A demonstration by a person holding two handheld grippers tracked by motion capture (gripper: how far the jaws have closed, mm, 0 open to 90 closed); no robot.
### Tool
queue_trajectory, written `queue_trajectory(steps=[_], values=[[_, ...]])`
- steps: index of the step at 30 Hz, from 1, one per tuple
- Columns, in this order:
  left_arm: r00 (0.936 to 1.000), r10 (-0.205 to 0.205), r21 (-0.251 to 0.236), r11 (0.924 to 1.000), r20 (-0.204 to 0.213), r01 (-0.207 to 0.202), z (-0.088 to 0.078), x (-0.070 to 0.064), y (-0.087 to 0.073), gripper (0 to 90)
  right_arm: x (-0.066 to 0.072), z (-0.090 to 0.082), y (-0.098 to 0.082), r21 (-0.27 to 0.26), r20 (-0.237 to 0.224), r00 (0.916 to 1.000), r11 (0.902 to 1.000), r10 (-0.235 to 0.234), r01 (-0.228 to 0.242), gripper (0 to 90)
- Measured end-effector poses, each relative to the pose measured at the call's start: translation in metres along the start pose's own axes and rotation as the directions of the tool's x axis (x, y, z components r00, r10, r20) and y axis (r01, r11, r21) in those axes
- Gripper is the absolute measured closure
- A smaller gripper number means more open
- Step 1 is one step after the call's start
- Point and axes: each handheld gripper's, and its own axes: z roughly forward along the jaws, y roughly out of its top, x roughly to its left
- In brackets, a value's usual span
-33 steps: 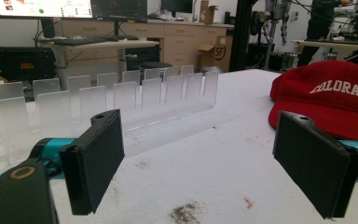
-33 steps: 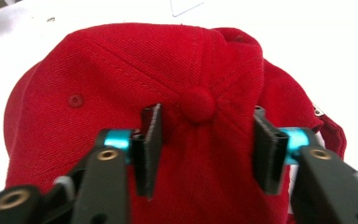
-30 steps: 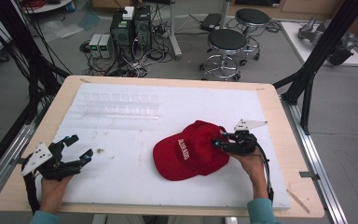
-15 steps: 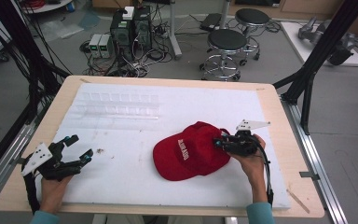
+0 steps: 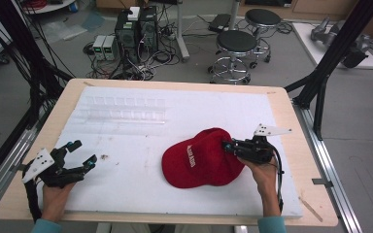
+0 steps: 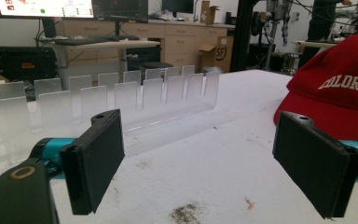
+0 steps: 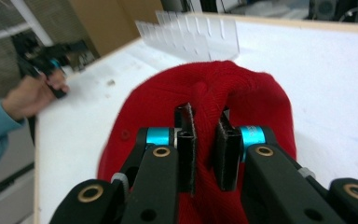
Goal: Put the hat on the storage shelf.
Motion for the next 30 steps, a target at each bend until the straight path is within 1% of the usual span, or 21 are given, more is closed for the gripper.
queue_trajectory(steps=[6, 9, 12, 14, 15, 16, 17, 19, 20, 21, 22, 23, 25, 26, 28, 29, 30], values=[[1.0000, -0.004, 0.002, 1.0000, -0.004, 0.004, 0.000, 0.000, 0.000, 16.5, 0.014, 0.002, 0.012, -0.017, -0.020, 0.9988, 0.9988, -0.045, 0.045, 82.2], [1.0000, 0.000, -0.001, 1.0000, 0.007, 0.000, 0.000, 0.000, 0.000, 16.3, 0.023, 0.005, 0.020, -0.031, -0.047, 0.9968, 0.9975, -0.065, 0.063, 82.2], [1.0000, 0.000, -0.001, 1.0000, 0.009, 0.000, 0.000, 0.000, 0.000, 16.4, 0.032, 0.010, 0.028, -0.048, -0.079, 0.9937, 0.9960, -0.080, 0.076, 82.2], [1.0000, 0.000, 0.000, 1.0000, 0.009, 0.000, 0.000, 0.000, 0.000, 16.4, 0.042, 0.016, 0.036, -0.059, -0.103, 0.9895, 0.9937, -0.101, 0.095, 82.2], [1.0000, -0.004, -0.003, 1.0000, 0.009, 0.004, 0.000, 0.000, 0.000, 16.4, 0.044, 0.018, 0.038, -0.064, -0.111, 0.9878, 0.9927, -0.109, 0.102, 82.2], [1.0000, -0.002, -0.002, 1.0000, 0.009, 0.002, 0.000, 0.000, 0.000, 16.4, 0.044, 0.018, 0.038, -0.064, -0.111, 0.9878, 0.9927, -0.109, 0.102, 82.2], [1.0000, -0.003, -0.002, 1.0000, 0.008, 0.003, 0.000, 0.000, 0.000, 16.4, 0.049, 0.023, 0.045, -0.067, -0.131, 0.9842, 0.9915, -0.120, 0.112, 82.2], [1.0000, -0.005, -0.001, 1.0000, 0.009, 0.005, 0.000, 0.001, 0.000, 16.3, 0.053, 0.028, 0.050, -0.065, -0.141, 0.9812, 0.9902, -0.132, 0.124, 82.2], [0.9999, -0.005, -0.001, 1.0000, 0.010, 0.005, 0.000, 0.001, 0.000, 16.3, 0.053, 0.028, 0.050, -0.065, -0.141, 0.9812, 0.9902, -0.132, 0.124, 82.2], [0.9999, -0.006, -0.002, 1.0000, 0.012, 0.006, 0.000, 0.001, 0.000, 16.2, 0.058, 0.032, 0.055, -0.065, -0.160, 0.9772, 0.9893, -0.140, 0.131, 82.2], [0.9999, -0.005, -0.001, 1.0000, 0.014, 0.005, 0.000, 0.001, 0.001, 16.2, 0.058, 0.032, 0.055, -0.065, -0.160, 0.9772, 0.9893, -0.140, 0.131, 82.2], [0.9999, -0.004, 0.000, 1.0000, 0.016, 0.004, 0.000, 0.001, 0.001, 16.2, 0.062, 0.036, 0.059, -0.072, -0.175, 0.9725, 0.9871, -0.153, 0.143, 82.2], [0.9998, -0.004, 0.002, 1.0000, 0.018, 0.004, 0.000, 0.001, 0.001, 16.1, 0.064, 0.038, 0.061, -0.073, -0.180, 0.9711, 0.9866, -0.157, 0.146, 82.1], [0.9998, -0.007, 0.003, 1.0000, 0.018, 0.007, 0.000, 0.001, 0.001, 16.1, 0.068, 0.042, 0.064, -0.074, -0.189, 0.9677, 0.9851, -0.167, 0.155, 82.2], [0.9998, -0.008, 0.005, 1.0000, 0.017, 0.008, 0.001, 0.002, 0.002, 16.0, 0.071, 0.045, 0.067, -0.076, -0.197, 0.9656, 0.9845, -0.170, 0.158, 82.1], [0.9997, -0.012, 0.004, 0.9999, 0.019, 0.012, 0.001, 0.003, 0.004, 16.0, 0.073, 0.047, 0.068, -0.077, -0.208, 0.9626, 0.9839, -0.174, 0.161, 82.2], [0.9995, -0.016, 0.000, 0.9999, 0.027, 0.016, 0.001, 0.003, 0.006, 16.0, 0.073, 0.047, 0.068, -0.077, -0.208, 0.9626, 0.9839, -0.174, 0.161, 82.2]])
